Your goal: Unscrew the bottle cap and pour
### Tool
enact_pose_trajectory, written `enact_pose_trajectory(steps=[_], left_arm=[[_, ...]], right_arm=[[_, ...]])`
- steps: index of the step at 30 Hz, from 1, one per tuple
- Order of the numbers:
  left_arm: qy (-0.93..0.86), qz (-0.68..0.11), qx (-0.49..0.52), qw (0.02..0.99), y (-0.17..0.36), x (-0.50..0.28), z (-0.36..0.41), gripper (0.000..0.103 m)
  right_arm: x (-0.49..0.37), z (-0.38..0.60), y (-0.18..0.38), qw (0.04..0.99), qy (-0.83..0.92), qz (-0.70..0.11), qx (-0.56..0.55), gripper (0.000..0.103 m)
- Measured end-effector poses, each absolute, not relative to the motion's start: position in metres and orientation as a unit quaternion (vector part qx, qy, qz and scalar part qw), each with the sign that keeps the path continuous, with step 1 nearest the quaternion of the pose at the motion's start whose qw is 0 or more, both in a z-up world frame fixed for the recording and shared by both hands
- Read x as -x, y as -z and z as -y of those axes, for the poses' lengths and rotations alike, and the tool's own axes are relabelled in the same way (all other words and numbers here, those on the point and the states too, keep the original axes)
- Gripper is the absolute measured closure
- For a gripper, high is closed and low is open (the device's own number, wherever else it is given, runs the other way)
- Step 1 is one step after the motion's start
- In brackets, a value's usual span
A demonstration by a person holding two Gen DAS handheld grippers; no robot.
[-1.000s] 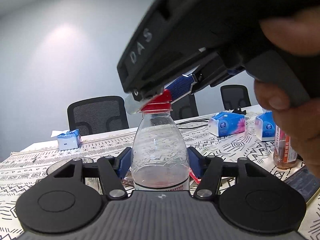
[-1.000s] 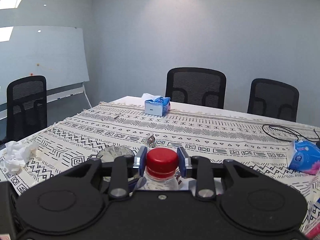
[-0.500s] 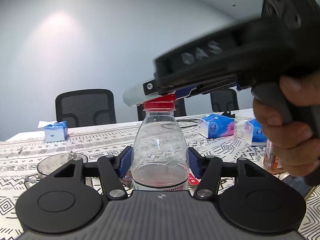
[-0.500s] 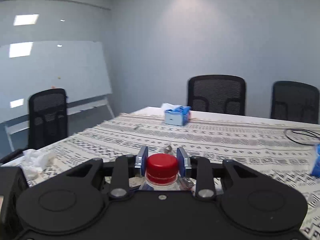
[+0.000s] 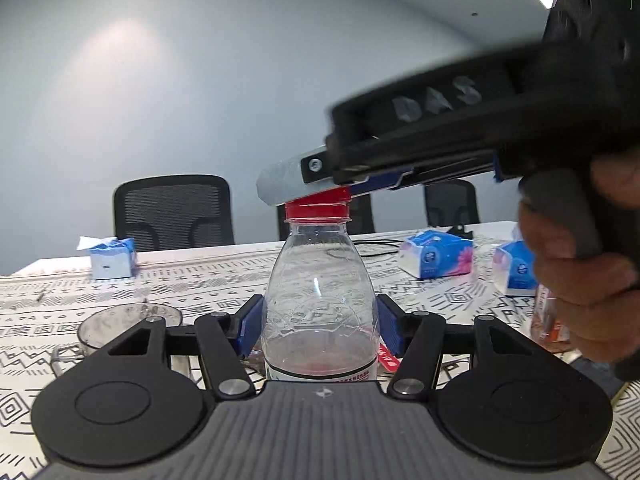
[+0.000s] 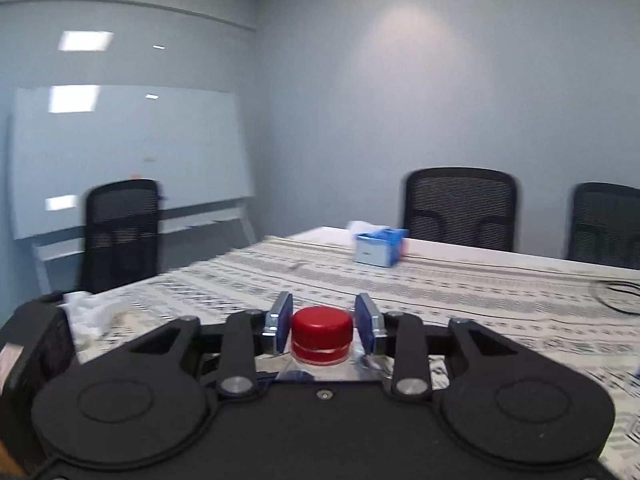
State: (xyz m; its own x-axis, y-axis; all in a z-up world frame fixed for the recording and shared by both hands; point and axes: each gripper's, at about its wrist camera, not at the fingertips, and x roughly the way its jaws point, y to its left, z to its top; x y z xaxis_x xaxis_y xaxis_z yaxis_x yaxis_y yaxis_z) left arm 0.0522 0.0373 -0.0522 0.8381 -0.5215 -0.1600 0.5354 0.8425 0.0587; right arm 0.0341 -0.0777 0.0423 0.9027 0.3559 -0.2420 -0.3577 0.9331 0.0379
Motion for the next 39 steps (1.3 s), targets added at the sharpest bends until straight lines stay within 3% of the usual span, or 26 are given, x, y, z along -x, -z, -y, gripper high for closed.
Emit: enact_pose_trajectory(steps=[5, 7, 10, 24, 33, 39], left_arm=[[0.26, -0.058, -0.067, 0.962, 0.053, -0.046, -0.028, 0.047], [0.256, -0.059, -0.065, 0.963, 0.053, -0.046, -0.027, 0.046], [0.267, -0.064, -0.059, 0.96, 0.051, -0.048, -0.031, 0.047], [0.299, -0.082, -0.037, 0.95, 0.049, -0.06, -0.046, 0.047], [0.252, -0.058, -0.066, 0.964, 0.053, -0.047, -0.028, 0.046], [0.248, -0.058, -0.061, 0.965, 0.052, -0.048, -0.027, 0.046]], right_arm=[[-0.034, 0.063, -0.042, 0.983, -0.121, -0.135, 0.009, 0.062], [-0.035, 0.058, -0.041, 0.983, -0.113, -0.141, 0.017, 0.068], [-0.033, 0.056, -0.038, 0.984, -0.114, -0.137, 0.028, 0.069], [-0.062, 0.116, -0.024, 0.928, -0.364, -0.083, 0.013, 0.07], [-0.043, 0.057, -0.046, 0.977, -0.169, -0.134, 0.002, 0.061], [-0.046, 0.047, -0.04, 0.983, -0.12, -0.141, 0.014, 0.069]])
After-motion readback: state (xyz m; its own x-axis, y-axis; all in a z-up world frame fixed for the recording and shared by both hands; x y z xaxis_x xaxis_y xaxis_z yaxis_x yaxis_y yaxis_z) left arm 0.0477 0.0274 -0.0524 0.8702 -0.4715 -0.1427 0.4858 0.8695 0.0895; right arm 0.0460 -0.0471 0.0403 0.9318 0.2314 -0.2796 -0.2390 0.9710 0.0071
